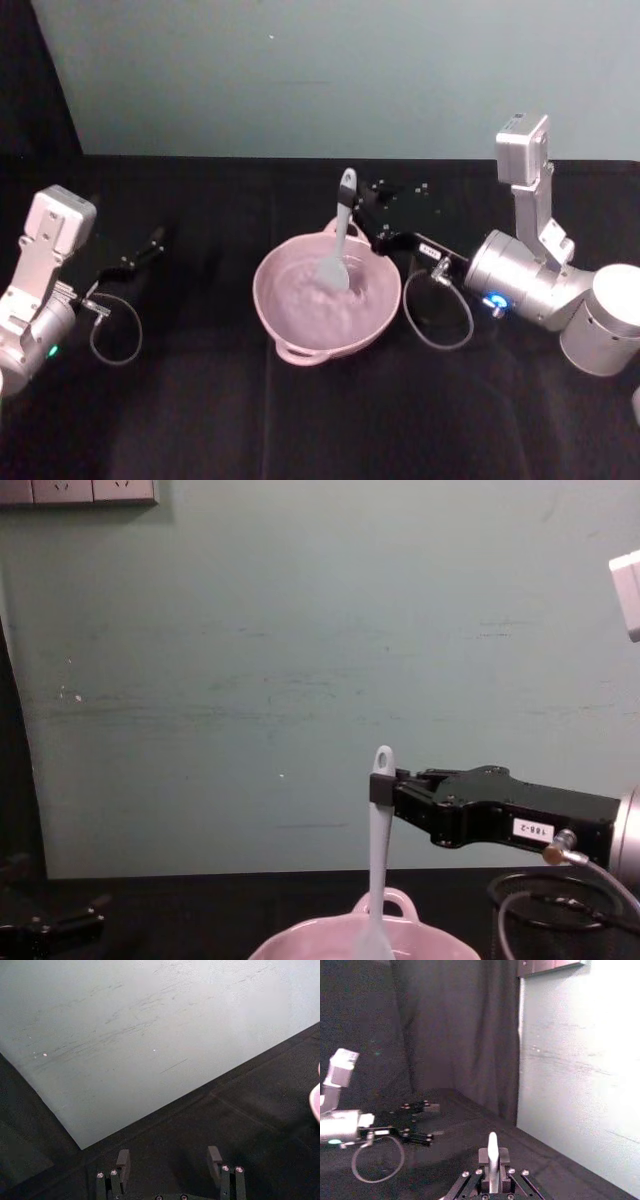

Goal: Use the one hand to pick up the spoon and stir the clear water in the bowl.

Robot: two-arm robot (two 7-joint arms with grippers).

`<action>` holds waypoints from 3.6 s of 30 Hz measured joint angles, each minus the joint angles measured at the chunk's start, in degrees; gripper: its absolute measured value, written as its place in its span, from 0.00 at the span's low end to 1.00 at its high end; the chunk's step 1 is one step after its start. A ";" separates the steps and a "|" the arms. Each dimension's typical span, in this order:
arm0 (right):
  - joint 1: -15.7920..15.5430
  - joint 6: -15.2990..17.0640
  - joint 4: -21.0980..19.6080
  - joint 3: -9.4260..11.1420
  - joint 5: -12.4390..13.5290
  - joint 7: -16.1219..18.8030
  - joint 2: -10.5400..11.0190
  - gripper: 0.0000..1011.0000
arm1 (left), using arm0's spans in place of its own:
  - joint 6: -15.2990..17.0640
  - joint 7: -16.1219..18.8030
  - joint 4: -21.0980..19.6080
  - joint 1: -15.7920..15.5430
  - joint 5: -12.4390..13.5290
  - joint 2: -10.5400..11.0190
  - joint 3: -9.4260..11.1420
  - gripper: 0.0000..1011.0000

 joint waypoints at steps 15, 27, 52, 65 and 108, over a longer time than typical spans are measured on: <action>-1.38 1.06 -4.59 -2.44 0.23 1.09 -0.60 0.12 | 0.00 0.00 0.00 0.00 0.00 0.00 0.00 1.00; -1.29 0.53 -6.04 -1.38 1.12 0.28 0.14 0.12 | 0.00 0.00 0.00 0.00 0.00 0.00 0.00 1.00; -10.73 6.25 -22.50 14.73 7.71 -9.45 10.43 0.12 | 0.00 0.00 0.00 0.00 0.00 0.00 0.00 1.00; -12.39 9.83 -19.59 15.61 11.96 -9.30 11.56 0.12 | 0.00 0.00 0.00 0.00 0.00 0.00 0.00 1.00; -10.96 9.09 1.63 15.71 31.90 -4.77 5.33 0.25 | 0.00 0.00 0.00 0.00 0.00 0.00 0.00 1.00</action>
